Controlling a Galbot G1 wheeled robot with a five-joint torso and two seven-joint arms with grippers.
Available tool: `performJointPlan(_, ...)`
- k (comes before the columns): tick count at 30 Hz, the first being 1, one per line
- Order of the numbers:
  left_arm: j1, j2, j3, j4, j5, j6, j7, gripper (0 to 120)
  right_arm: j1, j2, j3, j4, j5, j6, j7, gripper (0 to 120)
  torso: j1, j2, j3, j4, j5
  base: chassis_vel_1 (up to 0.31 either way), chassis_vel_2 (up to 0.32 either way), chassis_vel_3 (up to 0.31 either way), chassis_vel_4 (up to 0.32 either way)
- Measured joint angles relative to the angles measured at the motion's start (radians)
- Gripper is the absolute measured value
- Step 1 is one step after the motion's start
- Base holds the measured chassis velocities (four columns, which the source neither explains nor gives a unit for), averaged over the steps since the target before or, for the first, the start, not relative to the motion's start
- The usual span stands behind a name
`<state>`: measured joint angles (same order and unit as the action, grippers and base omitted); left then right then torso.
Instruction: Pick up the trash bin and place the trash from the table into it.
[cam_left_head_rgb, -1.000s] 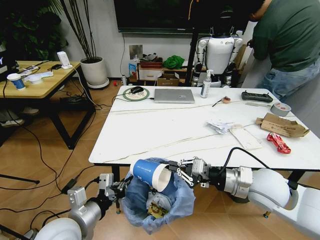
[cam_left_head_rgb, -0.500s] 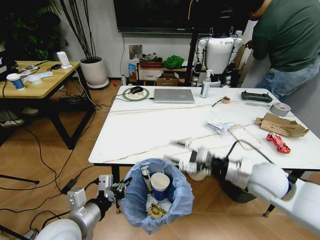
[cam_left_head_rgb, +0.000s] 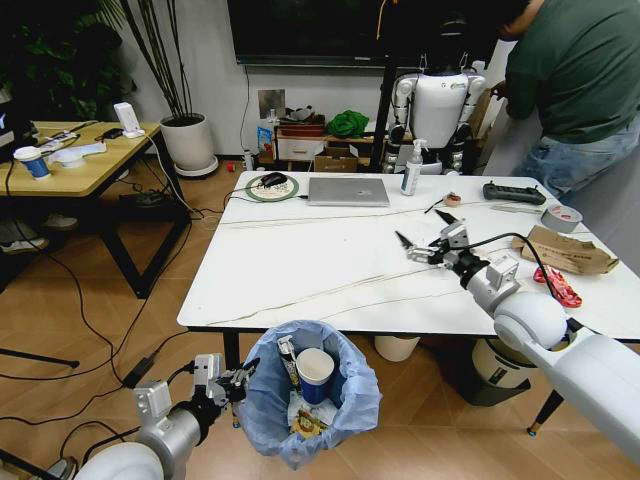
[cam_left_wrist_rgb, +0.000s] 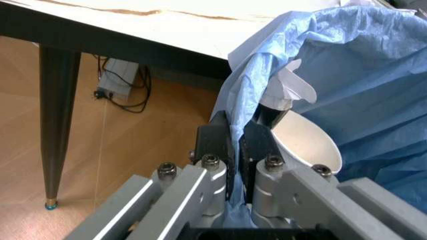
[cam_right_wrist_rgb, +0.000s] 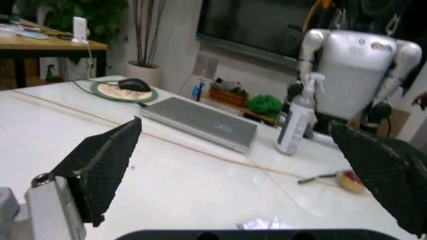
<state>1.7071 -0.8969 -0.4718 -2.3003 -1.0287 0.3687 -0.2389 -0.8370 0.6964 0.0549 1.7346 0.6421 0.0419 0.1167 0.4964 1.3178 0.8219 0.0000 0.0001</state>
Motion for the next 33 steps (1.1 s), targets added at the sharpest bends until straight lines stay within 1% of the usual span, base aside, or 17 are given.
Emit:
performJointPlan(2, 0.0, -0.003, -0.001, 0.001, 0.0, 0.0, 0.0, 0, -0.01, 0.03, 0.021, -0.034, 0.002, -0.009, -0.017, 100, 0.0, 0.0, 0.0, 0.0, 0.0, 0.0, 0.0, 0.0, 0.0)
performJointPlan(5, -0.001, -0.005, -0.002, 0.002, 0.0, 0.0, 0.0, 0, -0.009, 0.05, 0.025, -0.059, 0.008, -0.027, -0.022, 100, 0.0, 0.0, 0.0, -0.0001, -0.0002, 0.0, 0.0, 0.0, 0.0)
performJointPlan(8, 0.0, -0.016, -0.003, 0.002, 0.002, -0.001, 0.0, 0, 0.015, 0.093, 0.021, -0.133, 0.047, -0.067, -0.02, 100, 0.0, 0.0, 0.0, 0.0, 0.0, 0.0, 0.0, 0.0, 0.0)
performJointPlan(10, 0.001, -0.016, -0.003, 0.002, 0.003, -0.001, 0.0, 0, 0.019, 0.099, 0.02, -0.144, 0.057, -0.073, -0.018, 100, 0.0, 0.0, 0.0, 0.0, -0.0001, 0.0, 0.0, 0.0, 0.0)
performJointPlan(13, 0.006, -0.021, -0.005, 0.002, 0.006, -0.001, 0.0, 0, 0.041, 0.134, 0.015, -0.196, 0.138, -0.109, 0.014, 100, 0.0, 0.0, 0.0, 0.0001, 0.0, 0.0, 0.0, 0.0, 0.0)
performJointPlan(16, 0.01, -0.021, -0.009, 0.0, 0.007, -0.001, -0.001, 0, 0.055, 0.167, 0.024, -0.221, 0.221, -0.154, 0.089, 100, 0.0, 0.0, 0.0, 0.0, -0.0001, 0.0, 0.0, 0.0, 0.0)
performJointPlan(17, 0.01, -0.021, -0.009, 0.0, 0.007, -0.001, -0.001, 0, 0.055, 0.167, 0.024, -0.221, 0.221, -0.154, 0.089, 100, 0.0, 0.0, 0.0, 0.0, -0.0001, 0.0, 0.0, 0.0, 0.0)
performJointPlan(23, 0.009, -0.018, -0.009, 0.001, 0.007, -0.001, -0.001, 0, 0.06, 0.2, 0.053, -0.232, 0.254, -0.183, 0.197, 100, 0.0, 0.0, 0.0, 0.0, -0.0001, 0.0, 0.0, 0.0, 0.0)
performJointPlan(27, 0.007, -0.017, -0.007, 0.001, 0.006, -0.001, -0.002, 0, 0.063, 0.204, 0.062, -0.241, 0.287, -0.192, 0.228, 100, 0.0, 0.0, 0.0, 0.0, -0.0001, 0.0, 0.0, 0.0, 0.0)
performJointPlan(29, 0.006, -0.014, -0.007, 0.002, 0.006, -0.001, -0.002, 0, 0.071, 0.207, 0.066, -0.252, 0.331, -0.205, 0.247, 100, 0.0, 0.0, 0.0, -0.0001, -0.0002, 0.0, 0.0, 0.0, 0.0)
performJointPlan(33, 0.006, -0.012, -0.007, 0.002, 0.004, -0.001, -0.003, 0, 0.086, 0.216, 0.068, -0.275, 0.363, -0.209, 0.247, 100, 0.0, 0.0, 0.0, 0.0, -0.0001, 0.0, 0.0, 0.0, 0.0)
